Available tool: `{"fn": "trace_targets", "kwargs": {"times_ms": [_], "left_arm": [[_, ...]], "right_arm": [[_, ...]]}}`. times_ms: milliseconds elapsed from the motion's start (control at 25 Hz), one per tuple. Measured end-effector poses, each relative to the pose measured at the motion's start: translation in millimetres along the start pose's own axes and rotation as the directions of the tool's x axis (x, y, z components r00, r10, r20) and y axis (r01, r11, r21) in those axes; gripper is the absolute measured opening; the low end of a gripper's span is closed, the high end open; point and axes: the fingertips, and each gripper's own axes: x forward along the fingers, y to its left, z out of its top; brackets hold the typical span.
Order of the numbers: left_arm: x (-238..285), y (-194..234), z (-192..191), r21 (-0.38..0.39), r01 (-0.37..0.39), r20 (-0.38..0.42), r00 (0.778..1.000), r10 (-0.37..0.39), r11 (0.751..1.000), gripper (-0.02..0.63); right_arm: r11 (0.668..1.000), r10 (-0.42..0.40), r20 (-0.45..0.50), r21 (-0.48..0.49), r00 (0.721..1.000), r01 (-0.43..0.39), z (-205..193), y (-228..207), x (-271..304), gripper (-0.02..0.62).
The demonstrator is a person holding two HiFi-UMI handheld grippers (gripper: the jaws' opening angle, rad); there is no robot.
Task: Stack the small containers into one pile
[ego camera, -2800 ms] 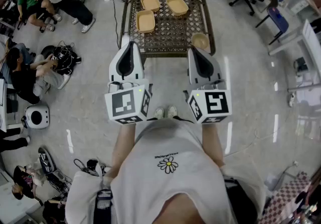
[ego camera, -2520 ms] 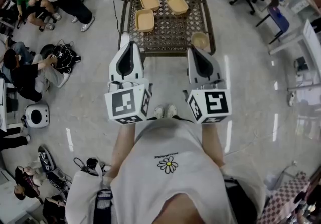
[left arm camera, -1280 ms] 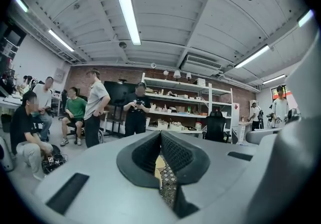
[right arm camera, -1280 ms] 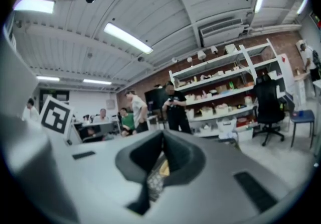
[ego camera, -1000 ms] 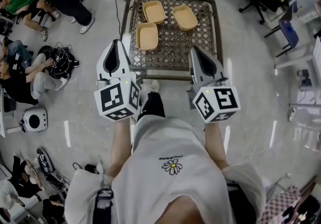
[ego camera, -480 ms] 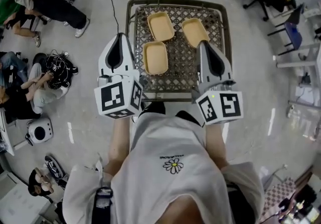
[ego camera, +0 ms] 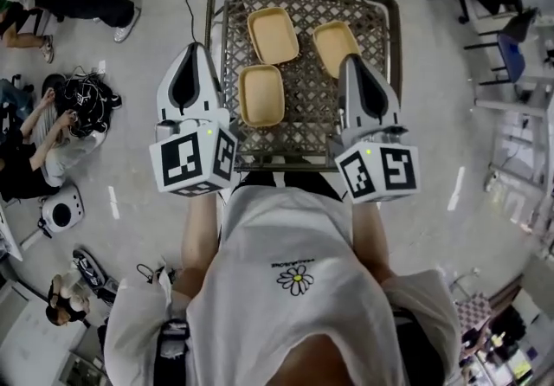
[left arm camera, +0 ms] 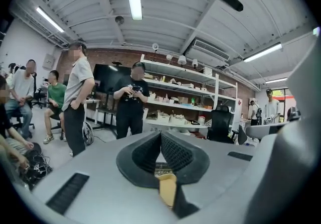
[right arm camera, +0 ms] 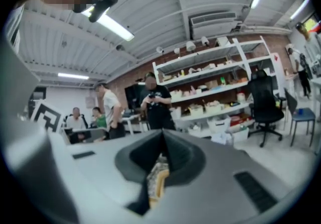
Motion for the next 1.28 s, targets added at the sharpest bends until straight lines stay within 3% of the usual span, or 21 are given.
{"fn": "trace_targets", "kwargs": {"times_ms": [360, 440, 480, 560, 760, 880, 1040, 1160, 1280], "left_arm": [[13.0, 3.3, -29.4, 0.016, 0.044, -0.086, 0.995, -0.043, 0.999, 0.039], [18.0, 1.3, -40.3, 0.012, 0.082, -0.127, 0.989, -0.08, 0.997, 0.149], [20.0, 1.4, -47.4, -0.004, 0.099, -0.153, 0.983, -0.098, 0.995, 0.179], [23.1, 3.8, -62.7, -0.033, 0.113, -0.202, 0.972, -0.117, 0.993, 0.22], [26.6, 15.2, -116.7, -0.113, 0.079, -0.314, 0.943, -0.111, 0.99, 0.229], [21.7, 22.3, -159.5, -0.169, 0.044, -0.407, 0.907, -0.111, 0.985, 0.229], [10.9, 28.2, -216.6, -0.217, -0.009, -0.528, 0.842, -0.11, 0.976, 0.202], [1.8, 27.5, -259.1, -0.237, -0.032, -0.609, 0.784, -0.123, 0.971, 0.19], [-8.3, 23.7, -300.9, -0.258, -0.046, -0.687, 0.71, -0.15, 0.965, 0.19]], "right_arm": [[0.998, 0.062, -0.133, 0.038, 0.989, -0.057, -44.8, 2.6, 22.0, 0.034], [0.993, 0.103, -0.186, 0.069, 0.977, -0.092, -59.3, 6.7, 31.3, 0.034], [0.99, 0.125, -0.21, 0.091, 0.97, -0.108, -66.0, 10.0, 36.0, 0.044], [0.98, 0.168, -0.256, 0.147, 0.952, -0.133, -79.7, 16.3, 44.6, 0.181], [0.951, 0.197, -0.354, 0.294, 0.914, -0.091, -128.5, 11.5, 60.3, 0.193], [0.945, 0.186, -0.437, 0.326, 0.88, -0.038, -169.0, 5.1, 65.3, 0.193], [0.939, 0.188, -0.551, 0.343, 0.813, 0.015, -225.8, 1.5, 62.9, 0.192], [0.935, 0.188, -0.622, 0.35, 0.76, 0.054, -266.5, 0.6, 56.2, 0.181], [0.94, 0.18, -0.681, 0.331, 0.709, 0.079, -300.5, 1.2, 52.0, 0.175]]}}
